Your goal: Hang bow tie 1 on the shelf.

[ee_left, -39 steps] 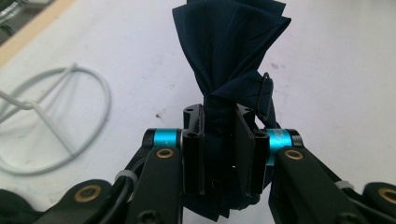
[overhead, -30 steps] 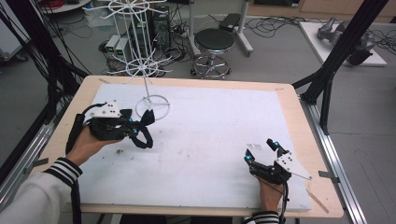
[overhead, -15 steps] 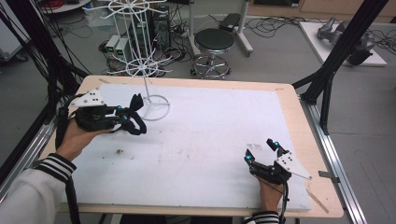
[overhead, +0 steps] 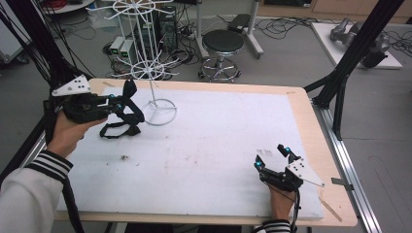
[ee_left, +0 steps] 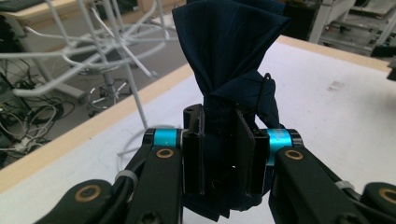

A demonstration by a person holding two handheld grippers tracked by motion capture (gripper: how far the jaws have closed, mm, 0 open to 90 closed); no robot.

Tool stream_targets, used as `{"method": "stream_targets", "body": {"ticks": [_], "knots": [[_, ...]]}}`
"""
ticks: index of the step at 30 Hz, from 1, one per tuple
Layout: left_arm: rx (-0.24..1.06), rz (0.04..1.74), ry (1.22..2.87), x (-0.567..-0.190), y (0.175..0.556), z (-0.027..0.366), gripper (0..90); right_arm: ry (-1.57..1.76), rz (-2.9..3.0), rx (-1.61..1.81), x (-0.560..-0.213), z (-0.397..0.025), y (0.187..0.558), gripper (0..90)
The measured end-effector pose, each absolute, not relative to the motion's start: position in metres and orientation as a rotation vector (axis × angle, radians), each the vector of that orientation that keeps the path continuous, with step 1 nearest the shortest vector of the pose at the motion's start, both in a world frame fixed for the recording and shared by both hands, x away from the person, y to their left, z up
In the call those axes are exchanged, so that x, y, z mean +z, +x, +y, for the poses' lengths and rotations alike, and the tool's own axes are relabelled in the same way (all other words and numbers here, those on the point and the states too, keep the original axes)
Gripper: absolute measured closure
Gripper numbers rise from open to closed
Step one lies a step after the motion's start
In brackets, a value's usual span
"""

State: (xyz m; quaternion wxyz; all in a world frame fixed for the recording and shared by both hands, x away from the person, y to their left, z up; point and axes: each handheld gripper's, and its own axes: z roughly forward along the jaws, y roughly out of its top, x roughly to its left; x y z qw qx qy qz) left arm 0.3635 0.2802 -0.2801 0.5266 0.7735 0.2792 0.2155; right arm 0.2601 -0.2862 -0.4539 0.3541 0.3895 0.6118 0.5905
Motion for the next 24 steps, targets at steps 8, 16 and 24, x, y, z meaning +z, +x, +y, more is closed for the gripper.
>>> {"method": "stream_targets", "body": {"ticks": [8, 16, 24], "knots": [[0.567, 0.693, 1.839, -0.268, 0.372, 0.287, 74.5, 1.010, 1.582, 1.528, -0.454, -0.286, 0.260, 9.9], [0.596, 0.732, 1.845, -0.260, 0.388, 0.291, 74.5, 1.007, 1.582, 1.528, -0.454, -0.287, 0.260, 10.0], [0.614, 0.753, 1.848, -0.254, 0.404, 0.288, 74.5, 1.002, 1.583, 1.528, -0.454, -0.287, 0.260, 9.9]]}}
